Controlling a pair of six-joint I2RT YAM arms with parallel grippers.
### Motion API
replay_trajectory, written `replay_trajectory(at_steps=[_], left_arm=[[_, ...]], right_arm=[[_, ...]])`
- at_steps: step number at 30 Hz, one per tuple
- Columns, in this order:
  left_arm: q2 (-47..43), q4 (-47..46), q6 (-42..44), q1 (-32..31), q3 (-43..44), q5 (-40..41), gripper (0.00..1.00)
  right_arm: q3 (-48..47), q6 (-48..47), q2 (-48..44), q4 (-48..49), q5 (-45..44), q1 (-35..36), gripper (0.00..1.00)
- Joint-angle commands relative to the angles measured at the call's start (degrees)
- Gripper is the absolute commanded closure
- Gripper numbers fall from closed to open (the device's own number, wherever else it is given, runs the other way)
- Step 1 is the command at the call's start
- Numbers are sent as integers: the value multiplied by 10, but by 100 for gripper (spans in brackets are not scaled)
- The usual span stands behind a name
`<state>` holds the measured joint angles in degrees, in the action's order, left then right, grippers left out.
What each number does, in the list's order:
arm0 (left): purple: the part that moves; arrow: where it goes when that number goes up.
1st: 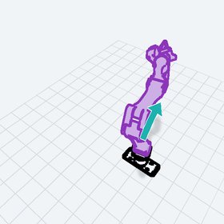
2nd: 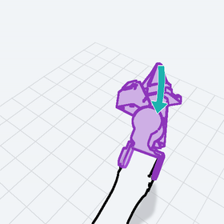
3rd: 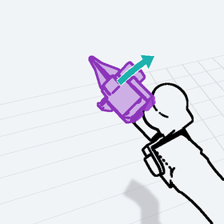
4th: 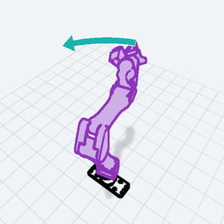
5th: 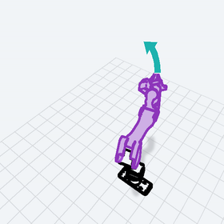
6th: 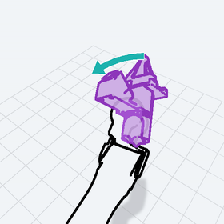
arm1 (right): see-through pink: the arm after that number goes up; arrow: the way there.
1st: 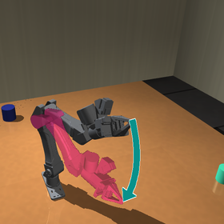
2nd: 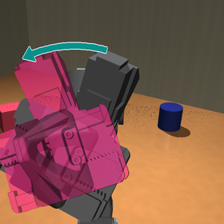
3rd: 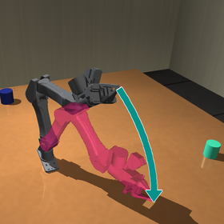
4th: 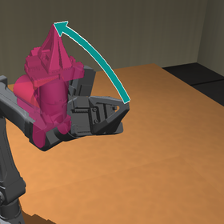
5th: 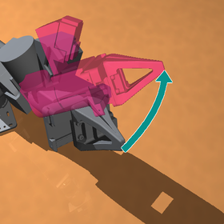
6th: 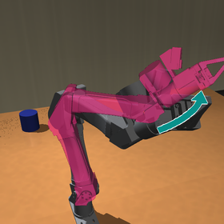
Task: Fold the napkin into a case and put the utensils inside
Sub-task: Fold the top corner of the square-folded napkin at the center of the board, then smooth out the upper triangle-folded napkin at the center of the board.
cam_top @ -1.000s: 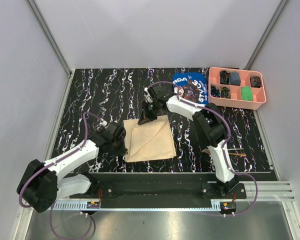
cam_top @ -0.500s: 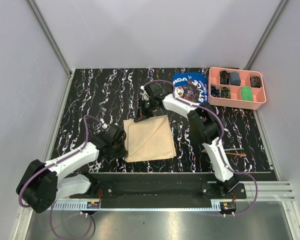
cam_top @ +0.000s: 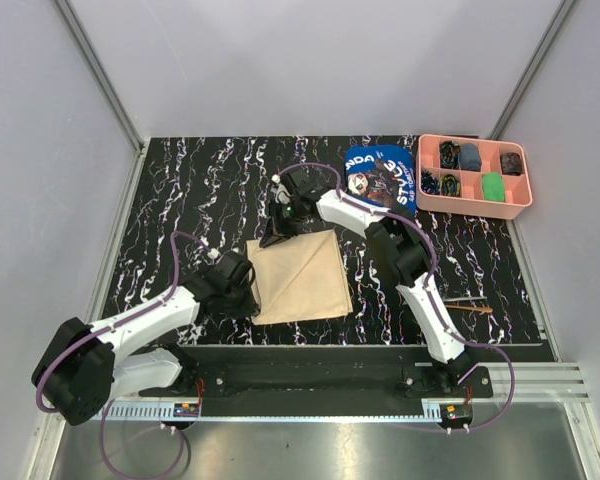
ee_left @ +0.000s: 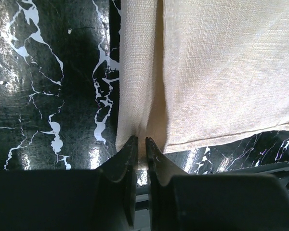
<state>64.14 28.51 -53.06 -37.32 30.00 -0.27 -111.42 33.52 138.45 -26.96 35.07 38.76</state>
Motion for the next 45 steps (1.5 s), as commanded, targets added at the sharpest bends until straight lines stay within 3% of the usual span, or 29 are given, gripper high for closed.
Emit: replay_trajectory(at_steps=[1, 13, 14, 16, 23, 26, 29, 31, 33, 36, 37, 39, 45], left_arm=[[3, -23, -10, -6, -8, -6, 86], [-2, -24, -15, -7, -14, -1, 84], [-4, -20, -16, -7, -13, 1, 83], [-22, -1, -18, -7, -7, 16, 78], [-117, 117, -15, 6, 87, 122, 42], [-99, 105, 11, 43, 144, 110, 41], [-33, 14, 57, 80, 167, 27, 52], [52, -35, 79, 98, 189, -35, 65], [137, -56, 100, 100, 237, -45, 74], [225, -66, 123, 108, 290, -32, 81], [243, -65, 126, 112, 311, -27, 83], [285, -58, 127, 132, 324, -29, 84], [330, -51, 152, 172, 342, -17, 85]], right_arm=[[-41, 8, 13, -2, 20, 11, 92], [-100, 1, 48, -25, 12, 11, 87], [-103, 0, 51, -30, 11, 11, 76], [-111, -6, 50, -44, 8, 11, 70], [-131, -37, -12, -119, -42, 3, 38], [-86, -56, -68, -135, -57, -16, 29], [20, -72, -163, -119, -66, -45, 26], [136, -69, -206, -59, -58, -77, 25], [221, -53, -243, 8, -21, -105, 28], [270, -57, -254, 45, 11, -143, 44], [273, -62, -251, 48, 15, -148, 56], [268, -75, -232, 50, 32, -154, 64], [252, -80, -191, 64, 40, -161, 75]])
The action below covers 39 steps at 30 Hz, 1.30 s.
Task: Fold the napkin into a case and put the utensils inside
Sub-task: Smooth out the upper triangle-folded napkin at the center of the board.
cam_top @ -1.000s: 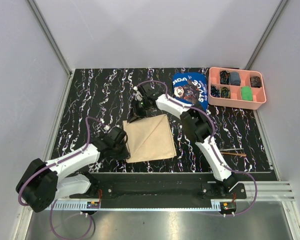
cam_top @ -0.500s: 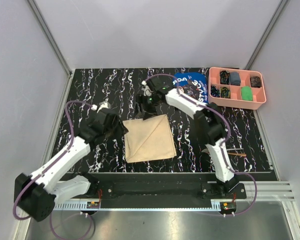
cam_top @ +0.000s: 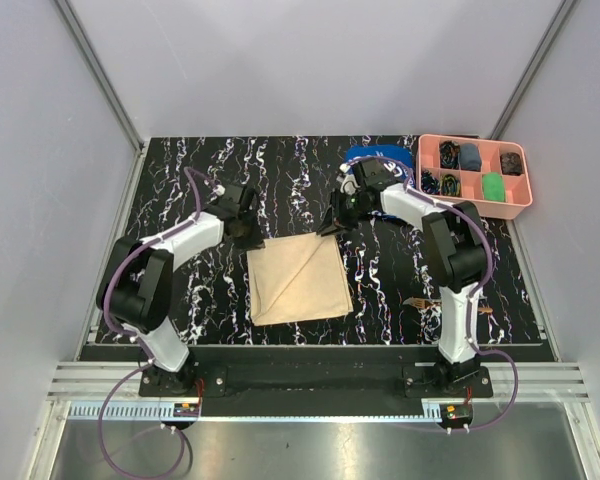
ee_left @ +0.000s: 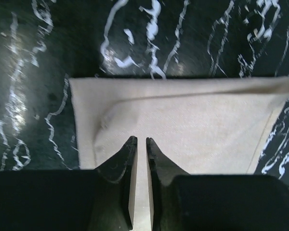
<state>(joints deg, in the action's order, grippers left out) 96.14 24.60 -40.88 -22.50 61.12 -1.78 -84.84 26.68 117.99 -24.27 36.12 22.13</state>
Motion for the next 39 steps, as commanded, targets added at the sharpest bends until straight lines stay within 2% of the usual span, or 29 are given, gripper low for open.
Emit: replay_trajectory(at_steps=[1, 11, 15, 17, 18, 22, 25, 26, 27, 30, 31, 35, 39], left_arm=[[13, -12, 32, 28, 31, -2, 85], [75, 0, 55, 57, 61, 44, 86], [65, 9, 61, 54, 78, 72, 87], [20, 21, 70, 44, 75, 90, 82], [1, 29, 71, 38, 69, 101, 75], [-122, 50, 69, 4, 22, 70, 61], [-194, 22, 50, -25, -48, -9, 58], [-203, 18, 47, -48, -64, -27, 58], [-210, 17, 42, -61, -85, -47, 58], [-230, 5, 29, -109, -118, -45, 66], [-237, -12, 29, -116, -125, -45, 71], [-234, -46, 33, -127, -150, -77, 78], [-214, -36, 34, -134, -165, -67, 82]], right_arm=[[-17, -12, 21, 39, 33, 5, 76], [-23, -9, 66, 53, 19, -25, 79], [-29, -16, 81, 50, -7, -34, 80], [-31, -15, 77, 49, 1, -34, 80], [-31, -11, 73, 50, 5, -34, 79], [-24, 17, 32, 54, 23, -31, 76], [-11, 24, -13, 49, -5, -17, 60], [-5, 26, -22, 49, -8, -7, 54], [-2, 31, -31, 48, -7, -1, 51], [9, 46, -49, 51, 2, 38, 46], [13, 55, -47, 67, 11, 51, 46], [51, 109, -27, 141, 46, 103, 50], [80, 140, -2, 187, 51, 114, 60]])
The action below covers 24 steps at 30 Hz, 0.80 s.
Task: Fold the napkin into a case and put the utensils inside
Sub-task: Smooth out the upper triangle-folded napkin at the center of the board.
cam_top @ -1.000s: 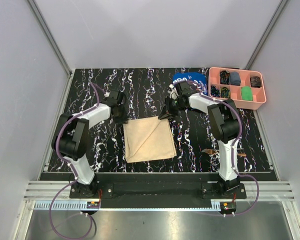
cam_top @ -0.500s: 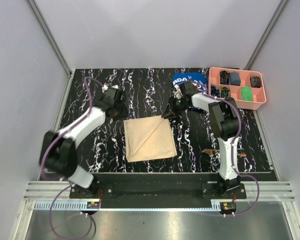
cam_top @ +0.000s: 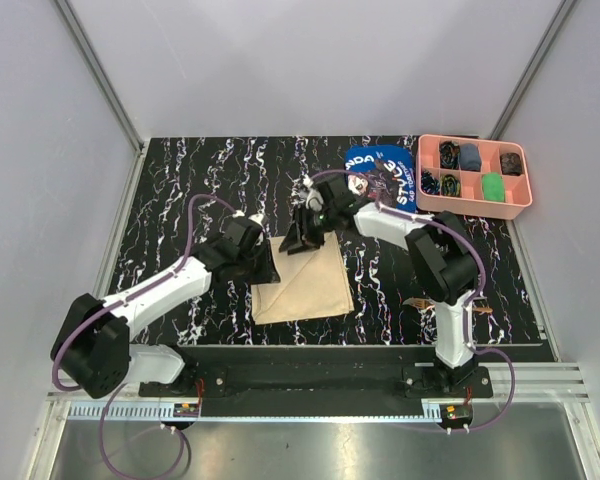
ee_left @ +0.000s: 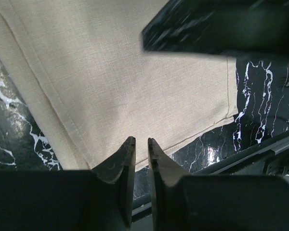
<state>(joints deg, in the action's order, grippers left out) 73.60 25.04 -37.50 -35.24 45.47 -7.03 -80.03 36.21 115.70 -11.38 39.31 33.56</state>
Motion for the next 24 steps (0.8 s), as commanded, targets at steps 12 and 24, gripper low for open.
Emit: replay_trajectory(at_steps=[12, 24], left_arm=[[-10, -31, -14, -7, -98, 60, 85], [-135, 9, -62, -8, -188, 47, 84]], right_arm=[[46, 23, 52, 55, 11, -4, 64], [31, -7, 61, 22, 0, -42, 64]])
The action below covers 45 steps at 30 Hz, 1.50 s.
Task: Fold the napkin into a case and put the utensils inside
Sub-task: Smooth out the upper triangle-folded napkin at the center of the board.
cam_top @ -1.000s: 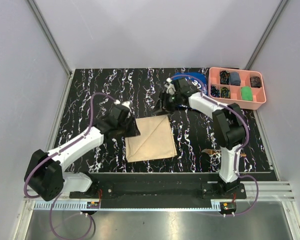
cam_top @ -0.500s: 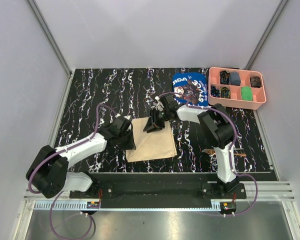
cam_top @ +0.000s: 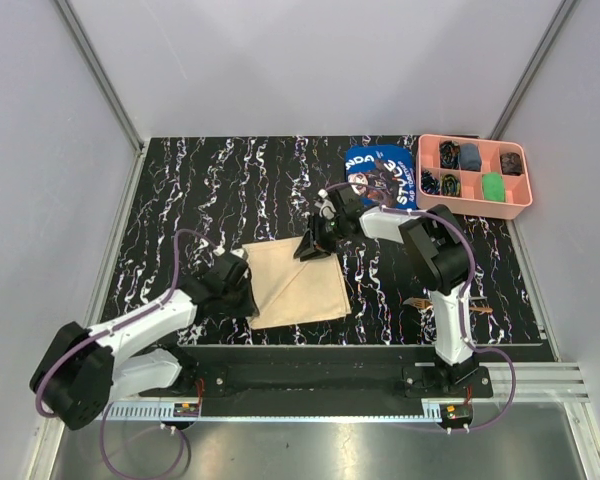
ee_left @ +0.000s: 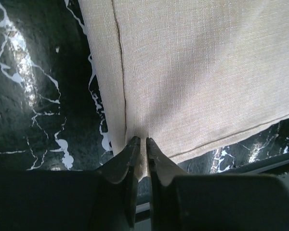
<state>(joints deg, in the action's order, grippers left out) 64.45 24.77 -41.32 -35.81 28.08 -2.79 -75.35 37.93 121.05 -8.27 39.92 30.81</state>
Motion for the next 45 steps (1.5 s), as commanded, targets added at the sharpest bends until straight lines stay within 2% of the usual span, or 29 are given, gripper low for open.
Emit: replay_trajectory(at_steps=[1, 5, 9, 13, 19, 21, 27, 33, 36, 37, 40, 42, 44, 45], left_arm=[[-49, 12, -28, -3, -17, -8, 84], [-84, 18, -41, -4, -14, -26, 82], [-111, 49, -48, -3, 9, -3, 76], [-80, 84, -60, -3, 19, 16, 73], [-57, 80, -79, -3, 1, 26, 73], [-47, 78, -83, -3, -11, 45, 76], [-42, 47, -96, -4, -41, 31, 87], [-52, 29, -85, -5, -30, -5, 88], [-85, 52, -79, -5, -12, 1, 75], [-95, 58, -79, -5, -5, 5, 61], [-119, 100, -76, -1, 56, 45, 45], [-114, 128, -64, 18, 88, 75, 41], [-105, 146, -41, 48, 136, 99, 39], [-100, 160, -37, 89, 149, 103, 38]], right_arm=[[-18, -30, 5, -16, -7, -17, 64], [-37, -48, 1, -45, -18, -26, 64], [-42, -60, -12, -63, -28, -28, 64], [-41, -62, -13, -65, -27, -29, 64], [-38, -66, -1, -64, -30, -37, 64], [-39, -73, 6, -65, -32, -42, 64], [-51, -89, 29, -68, -37, -54, 64], [-79, -102, 46, -84, -33, -54, 64], [-90, -113, 37, -103, -45, -55, 63], [-96, -117, 32, -112, -52, -55, 63], [-116, -142, 16, -157, -83, -54, 61], [-124, -157, -3, -195, -110, -52, 59], [-132, -170, -20, -219, -162, -44, 50], [-138, -175, -39, -249, -187, -37, 47]])
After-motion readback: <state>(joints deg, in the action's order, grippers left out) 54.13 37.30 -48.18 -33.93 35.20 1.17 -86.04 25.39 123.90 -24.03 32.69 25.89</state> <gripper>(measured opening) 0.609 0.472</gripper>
